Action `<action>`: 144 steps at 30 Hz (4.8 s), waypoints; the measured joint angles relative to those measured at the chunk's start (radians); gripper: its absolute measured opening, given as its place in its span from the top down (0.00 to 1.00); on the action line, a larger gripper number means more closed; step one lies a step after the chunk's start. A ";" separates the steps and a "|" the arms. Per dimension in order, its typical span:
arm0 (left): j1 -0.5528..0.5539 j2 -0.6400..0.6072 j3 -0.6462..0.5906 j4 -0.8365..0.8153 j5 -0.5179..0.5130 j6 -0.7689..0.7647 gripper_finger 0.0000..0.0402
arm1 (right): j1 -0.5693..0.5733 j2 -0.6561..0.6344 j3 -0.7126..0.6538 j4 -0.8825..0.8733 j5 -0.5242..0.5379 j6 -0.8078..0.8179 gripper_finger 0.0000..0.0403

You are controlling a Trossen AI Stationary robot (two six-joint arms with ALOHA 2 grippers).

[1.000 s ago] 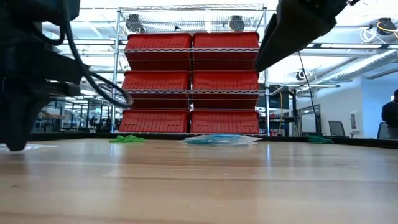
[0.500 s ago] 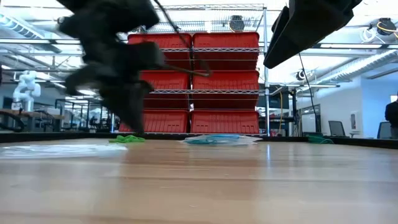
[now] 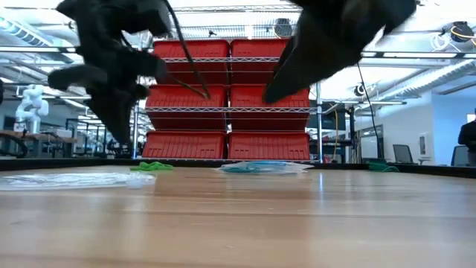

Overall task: Sort rubber bands
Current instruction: Open the left transparent zip lock bag

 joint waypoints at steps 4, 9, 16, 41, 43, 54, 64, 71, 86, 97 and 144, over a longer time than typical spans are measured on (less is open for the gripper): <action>-0.040 -0.150 -0.066 0.129 0.001 -0.071 1.00 | -0.054 0.117 0.006 0.161 -0.098 -0.227 0.83; -0.070 -0.325 -0.125 0.320 0.003 -0.079 1.00 | -0.128 0.243 0.093 0.240 -0.116 -0.414 0.74; -0.074 -0.446 -0.130 0.327 -0.034 -0.055 1.00 | -0.184 0.397 0.300 0.219 -0.212 -0.558 0.74; -0.074 -0.468 -0.130 0.353 -0.073 -0.030 1.00 | -0.227 0.519 0.504 -0.050 -0.306 -0.536 0.97; -0.074 -0.468 -0.130 0.361 -0.073 -0.029 1.00 | -0.224 0.488 0.501 -0.128 -0.304 -0.536 0.97; -0.039 -0.458 -0.130 0.344 -0.022 -0.035 1.00 | -0.188 0.284 0.502 -0.583 -0.171 -0.761 0.96; 0.011 -0.440 -0.130 0.348 -0.020 -0.038 0.97 | -0.223 0.240 0.502 -0.700 -0.240 -0.210 0.63; 0.063 -0.422 -0.130 0.346 -0.114 -0.104 0.98 | -0.269 0.301 0.502 -0.389 -0.293 0.026 0.61; 0.071 -0.427 -0.130 0.356 0.016 -0.065 1.00 | -0.227 0.506 0.507 -0.158 -0.326 0.019 1.00; 0.068 -0.427 -0.130 0.356 0.030 -0.114 1.00 | -0.142 0.417 0.501 -0.531 -0.412 -0.430 1.00; 0.063 -0.427 -0.258 0.568 -0.027 -0.090 1.00 | -0.233 0.144 -0.085 -0.132 0.131 0.815 1.00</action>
